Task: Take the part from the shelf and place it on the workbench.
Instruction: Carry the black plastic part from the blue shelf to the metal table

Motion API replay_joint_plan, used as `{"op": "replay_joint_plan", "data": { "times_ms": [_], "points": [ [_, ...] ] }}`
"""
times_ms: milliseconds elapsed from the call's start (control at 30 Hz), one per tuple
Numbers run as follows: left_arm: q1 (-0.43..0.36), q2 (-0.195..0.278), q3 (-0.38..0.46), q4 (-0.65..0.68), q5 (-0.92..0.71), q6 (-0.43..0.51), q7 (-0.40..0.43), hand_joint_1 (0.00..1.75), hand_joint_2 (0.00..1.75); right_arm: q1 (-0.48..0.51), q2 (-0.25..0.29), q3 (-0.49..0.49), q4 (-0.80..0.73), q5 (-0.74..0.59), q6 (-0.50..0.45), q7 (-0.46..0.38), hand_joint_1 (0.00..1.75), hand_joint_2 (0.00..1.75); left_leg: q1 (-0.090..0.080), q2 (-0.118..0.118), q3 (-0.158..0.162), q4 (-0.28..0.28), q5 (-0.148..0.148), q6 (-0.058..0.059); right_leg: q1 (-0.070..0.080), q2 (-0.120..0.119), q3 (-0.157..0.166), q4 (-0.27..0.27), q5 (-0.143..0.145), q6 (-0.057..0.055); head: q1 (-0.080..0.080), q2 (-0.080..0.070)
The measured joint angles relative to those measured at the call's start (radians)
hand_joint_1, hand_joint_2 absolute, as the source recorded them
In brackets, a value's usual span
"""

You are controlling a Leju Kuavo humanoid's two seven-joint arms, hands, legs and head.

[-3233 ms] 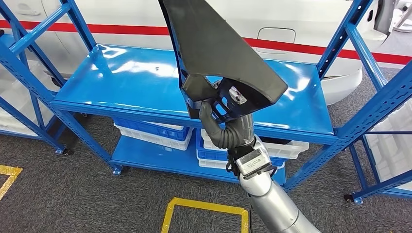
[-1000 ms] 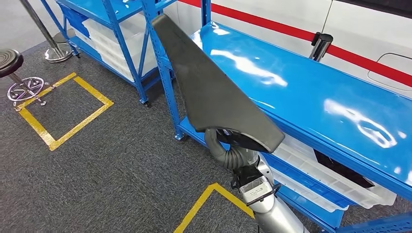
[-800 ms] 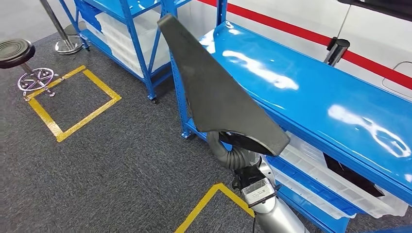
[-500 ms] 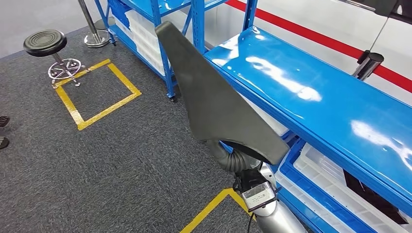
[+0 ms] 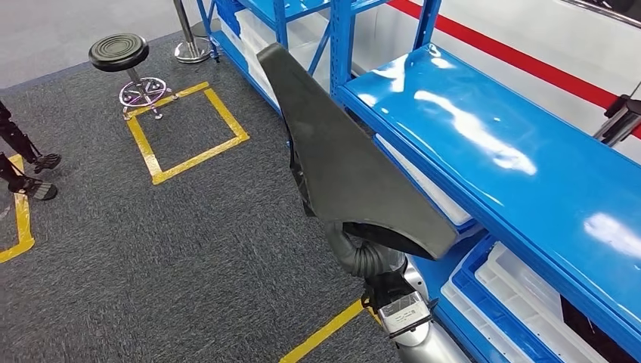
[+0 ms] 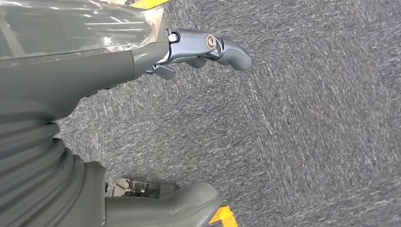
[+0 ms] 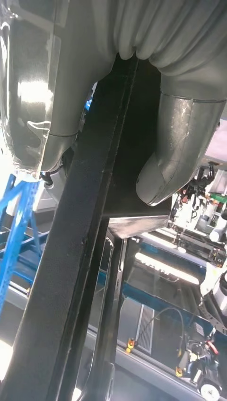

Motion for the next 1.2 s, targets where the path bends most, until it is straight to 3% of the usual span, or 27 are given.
{"op": "replay_joint_plan", "data": {
  "times_ms": [67,133,200,233,300,367,400,433,500,533,600,633,667,733,800,867,900,933,967,1033,1067,1100,1167,1200],
  "points": [
    [-0.004,0.003,-0.002,0.0,-0.006,-0.018,-0.012,0.0,1.75,0.01,0.0,-0.005,-0.008,0.001,-0.007,-0.004,1.75,1.75,-0.008,0.021,0.049,-0.089,0.025,0.01,0.007,-0.015,0.002,0.0,-0.004,0.006,0.002,0.0],
    [-0.004,0.005,-0.003,0.0,-0.01,-0.034,-0.022,0.0,1.75,0.017,-0.001,-0.009,-0.012,0.001,-0.011,-0.01,1.75,1.75,-0.014,0.008,0.051,-0.101,0.026,0.019,0.009,-0.029,0.005,-0.002,-0.006,0.014,0.004,0.0],
    [-0.004,0.007,-0.004,0.0,-0.011,-0.041,-0.027,0.0,1.75,0.021,-0.001,-0.011,-0.015,0.001,-0.012,-0.016,1.75,1.75,-0.011,-0.008,0.056,-0.113,0.035,0.032,0.008,-0.013,0.0,0.011,-0.017,0.022,0.006,0.0],
    [-0.005,0.007,-0.004,0.0,-0.009,-0.043,-0.028,0.0,1.75,0.022,-0.001,-0.011,-0.017,0.001,-0.013,-0.018,1.75,1.75,-0.009,-0.017,0.06,-0.12,0.04,0.039,0.007,0.008,-0.012,0.04,-0.034,0.023,0.007,0.0],
    [-0.011,0.007,-0.003,0.0,-0.002,-0.047,-0.029,0.0,1.75,0.025,-0.003,-0.013,-0.02,0.0,-0.013,-0.02,1.75,1.75,-0.007,-0.036,0.062,-0.125,0.045,0.046,0.003,0.052,-0.066,0.159,-0.089,0.016,0.009,0.0],
    [-0.014,0.008,-0.002,0.0,0.002,-0.051,-0.029,0.0,1.75,0.03,-0.005,-0.014,-0.02,-0.001,-0.013,-0.02,1.75,1.75,-0.007,-0.06,0.061,-0.124,0.045,0.047,0.0,0.064,-0.126,0.278,-0.128,0.017,0.01,0.0],
    [-0.014,0.008,-0.002,0.0,0.002,-0.053,-0.03,0.0,1.75,0.031,-0.006,-0.015,-0.02,-0.002,-0.013,-0.02,1.75,1.75,-0.007,-0.074,0.061,-0.124,0.045,0.047,-0.001,0.065,-0.134,0.29,-0.126,0.024,0.01,0.0],
    [-0.014,0.008,-0.002,0.0,-0.002,-0.053,-0.03,0.0,1.75,0.032,-0.007,-0.015,-0.021,-0.003,-0.013,-0.02,1.75,1.75,-0.006,-0.087,0.062,-0.122,0.045,0.046,-0.003,0.067,-0.121,0.259,-0.106,0.034,0.01,0.0],
    [-0.014,0.009,-0.004,0.0,-0.017,-0.051,-0.031,0.0,1.75,0.032,-0.007,-0.015,-0.023,-0.002,-0.013,-0.02,1.75,1.75,-0.005,-0.113,0.061,-0.115,0.043,0.04,-0.013,0.091,-0.058,0.123,-0.047,0.054,0.01,0.0],
    [-0.014,0.01,-0.007,0.0,-0.025,-0.048,-0.031,0.0,1.75,0.032,-0.007,-0.014,-0.024,-0.002,-0.013,-0.02,1.75,1.75,-0.006,-0.124,0.058,-0.108,0.04,0.034,-0.017,0.104,-0.031,0.067,-0.026,0.057,0.01,0.0],
    [-0.013,0.013,-0.01,0.0,-0.034,-0.044,-0.031,0.0,1.75,0.033,-0.007,-0.014,-0.026,-0.002,-0.014,-0.02,1.75,1.75,-0.007,-0.14,0.048,-0.101,0.039,0.021,-0.018,0.118,-0.011,0.023,-0.01,0.048,0.009,0.0],
    [-0.012,0.014,-0.012,0.0,-0.037,-0.044,-0.032,0.0,1.75,0.033,-0.007,-0.014,-0.027,-0.002,-0.015,-0.02,1.75,1.75,-0.006,-0.146,0.045,-0.101,0.04,0.015,-0.015,0.11,-0.011,0.022,-0.007,0.041,0.008,0.0],
    [-0.011,0.015,-0.014,0.0,-0.039,-0.044,-0.033,0.0,1.75,0.033,-0.007,-0.014,-0.028,-0.002,-0.016,-0.02,1.75,1.75,-0.004,-0.145,0.042,-0.101,0.041,0.011,-0.015,0.103,-0.011,0.022,-0.005,0.034,0.008,0.0],
    [-0.012,0.015,-0.016,0.0,-0.038,-0.05,-0.037,0.0,1.75,0.035,-0.005,-0.014,-0.032,-0.001,-0.02,-0.02,1.75,1.75,-0.004,-0.105,0.026,-0.067,0.019,0.003,-0.015,0.086,-0.01,0.019,-0.002,0.02,0.004,0.0],
    [-0.018,0.015,-0.015,0.0,-0.025,-0.065,-0.042,0.0,1.75,0.038,-0.004,-0.015,-0.036,-0.001,-0.021,-0.02,1.75,1.75,-0.005,-0.051,-0.026,0.043,-0.04,-0.003,-0.01,0.065,-0.009,0.018,-0.002,0.006,0.0,0.0],
    [-0.02,0.016,-0.012,0.0,-0.011,-0.084,-0.046,0.0,1.75,0.042,-0.005,-0.015,-0.037,-0.004,-0.02,-0.021,1.75,1.75,-0.004,-0.036,-0.088,0.168,-0.091,-0.005,-0.003,0.043,-0.009,0.018,-0.004,0.0,0.0,0.0],
    [-0.02,0.016,-0.011,0.0,-0.006,-0.093,-0.049,0.0,1.75,0.044,-0.004,-0.015,-0.037,-0.005,-0.019,-0.021,1.75,1.75,-0.004,-0.034,-0.1,0.191,-0.092,-0.003,0.001,0.032,-0.009,0.018,-0.005,-0.002,0.0,0.0],
    [-0.02,0.016,-0.009,0.0,-0.003,-0.104,-0.051,0.0,1.75,0.045,-0.004,-0.015,-0.037,-0.005,-0.018,-0.021,1.75,1.75,-0.005,-0.033,-0.092,0.175,-0.075,0.001,0.004,0.021,-0.009,0.018,-0.006,-0.003,0.0,0.0],
    [-0.019,0.017,-0.007,0.0,0.0,-0.116,-0.053,0.0,1.75,0.045,-0.003,-0.015,-0.037,-0.005,-0.015,-0.021,1.75,1.75,-0.007,-0.028,-0.062,0.12,-0.045,0.007,0.007,0.011,-0.008,0.018,-0.007,-0.004,0.0,0.0],
    [-0.021,0.021,-0.005,0.0,0.002,-0.141,-0.057,0.0,1.75,0.042,-0.001,-0.015,-0.037,-0.004,-0.008,-0.02,1.75,1.75,-0.017,0.006,0.014,-0.018,0.005,0.025,0.013,-0.007,-0.005,0.018,-0.01,-0.005,0.0,0.0],
    [-0.022,0.023,-0.005,-0.001,0.003,-0.15,-0.059,0.0,1.75,0.04,0.0,-0.015,-0.037,-0.004,-0.003,-0.019,1.75,1.75,-0.023,0.021,0.038,-0.064,0.016,0.033,0.015,-0.014,-0.005,0.017,-0.011,-0.005,0.0,0.0],
    [-0.023,0.024,-0.004,-0.001,0.004,-0.156,-0.06,0.0,1.75,0.038,0.002,-0.015,-0.037,-0.004,0.001,-0.017,1.75,1.75,-0.029,0.029,0.048,-0.085,0.018,0.04,0.015,-0.022,-0.004,0.017,-0.012,-0.003,0.001,0.0],
    [-0.023,0.025,-0.001,-0.001,0.006,-0.161,-0.059,0.0,1.75,0.031,0.004,-0.015,-0.037,-0.005,0.008,-0.013,1.75,1.75,-0.035,0.014,0.049,-0.094,0.022,0.048,0.014,-0.037,-0.003,0.015,-0.014,0.003,0.001,0.0],
    [-0.022,0.024,0.0,-0.001,0.007,-0.162,-0.057,0.0,1.75,0.026,0.004,-0.015,-0.037,-0.005,0.011,-0.011,1.75,1.75,-0.033,0.004,0.053,-0.103,0.028,0.051,0.014,-0.031,-0.004,0.019,-0.018,0.007,0.001,0.0]
  ]
}}
